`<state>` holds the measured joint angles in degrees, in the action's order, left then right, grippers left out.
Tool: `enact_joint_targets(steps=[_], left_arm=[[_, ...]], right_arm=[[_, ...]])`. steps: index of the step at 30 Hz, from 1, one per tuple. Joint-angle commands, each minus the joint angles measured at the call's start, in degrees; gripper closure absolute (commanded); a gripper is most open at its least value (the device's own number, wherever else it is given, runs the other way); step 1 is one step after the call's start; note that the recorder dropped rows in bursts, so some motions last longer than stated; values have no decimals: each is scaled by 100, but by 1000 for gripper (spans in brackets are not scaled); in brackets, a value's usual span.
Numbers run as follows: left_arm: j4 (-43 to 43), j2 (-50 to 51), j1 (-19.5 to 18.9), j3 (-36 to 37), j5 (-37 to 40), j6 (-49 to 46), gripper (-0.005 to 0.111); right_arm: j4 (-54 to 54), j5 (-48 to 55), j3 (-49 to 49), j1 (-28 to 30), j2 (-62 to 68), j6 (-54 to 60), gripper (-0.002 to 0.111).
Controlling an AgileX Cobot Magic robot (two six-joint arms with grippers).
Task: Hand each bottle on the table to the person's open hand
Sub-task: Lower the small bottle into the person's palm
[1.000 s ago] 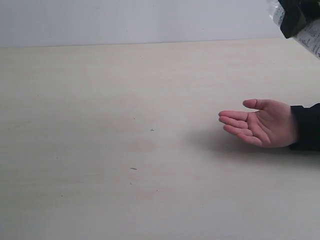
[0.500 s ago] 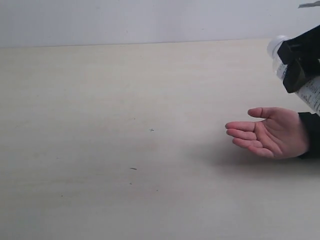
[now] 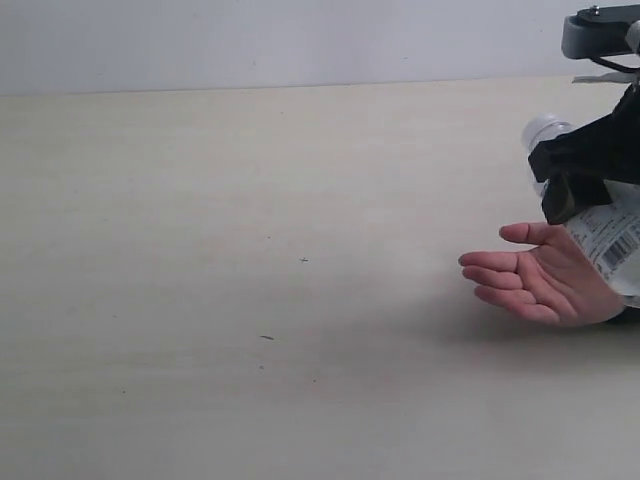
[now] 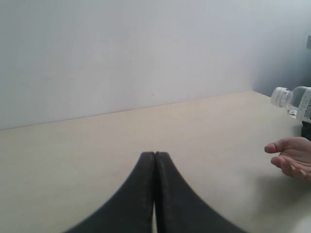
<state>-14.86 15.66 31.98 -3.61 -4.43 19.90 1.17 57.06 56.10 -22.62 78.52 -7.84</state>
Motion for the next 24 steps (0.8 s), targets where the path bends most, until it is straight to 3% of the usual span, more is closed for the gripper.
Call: enact_joint_targets(steps=[1, 6, 24], left_arm=[[1, -34, -16, 29, -46, -19, 107], [1, -34, -16, 29, -46, -19, 107], [1, -34, -16, 29, -46, -19, 107]], right_arm=[[22, -799, -336, -5, -40, -124, 108], [22, -1438, -603, -5, 21, -285, 108], [22, -2095, -655, -5, 1431, -294, 108]])
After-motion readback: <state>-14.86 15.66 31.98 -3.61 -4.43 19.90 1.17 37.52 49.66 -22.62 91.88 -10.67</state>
